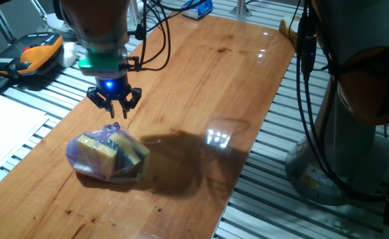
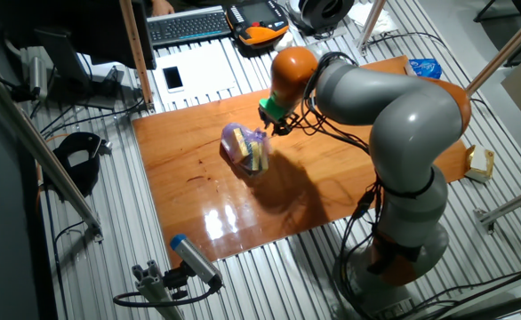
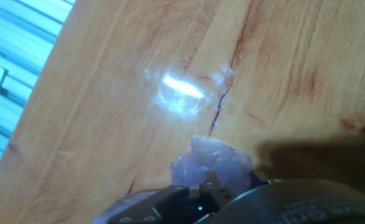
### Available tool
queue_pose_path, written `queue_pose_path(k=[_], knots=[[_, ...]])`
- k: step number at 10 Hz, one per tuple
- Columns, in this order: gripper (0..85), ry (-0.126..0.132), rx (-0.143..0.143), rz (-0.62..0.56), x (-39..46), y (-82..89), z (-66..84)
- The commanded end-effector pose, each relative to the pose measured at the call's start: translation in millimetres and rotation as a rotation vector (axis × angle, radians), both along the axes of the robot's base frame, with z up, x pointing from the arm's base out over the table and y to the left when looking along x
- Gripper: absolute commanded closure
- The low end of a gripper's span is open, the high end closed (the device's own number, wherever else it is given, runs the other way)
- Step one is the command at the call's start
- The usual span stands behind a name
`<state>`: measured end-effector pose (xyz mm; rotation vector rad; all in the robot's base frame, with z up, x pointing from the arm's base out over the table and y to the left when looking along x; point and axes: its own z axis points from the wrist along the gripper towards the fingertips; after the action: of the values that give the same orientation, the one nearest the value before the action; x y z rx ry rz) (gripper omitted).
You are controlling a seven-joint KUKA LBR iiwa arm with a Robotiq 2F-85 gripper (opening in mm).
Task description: Pick up a bag of things
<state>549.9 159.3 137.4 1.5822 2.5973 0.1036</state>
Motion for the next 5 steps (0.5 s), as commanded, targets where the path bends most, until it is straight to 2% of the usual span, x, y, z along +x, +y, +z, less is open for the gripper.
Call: queue_pose_path(k=[1, 5], knots=[[34.0, -0.002, -0.003, -0.007, -0.3, 2.7, -1.1], [34.0, -0.005, -0.010, -0.013, 3.9, 5.4, -6.9]])
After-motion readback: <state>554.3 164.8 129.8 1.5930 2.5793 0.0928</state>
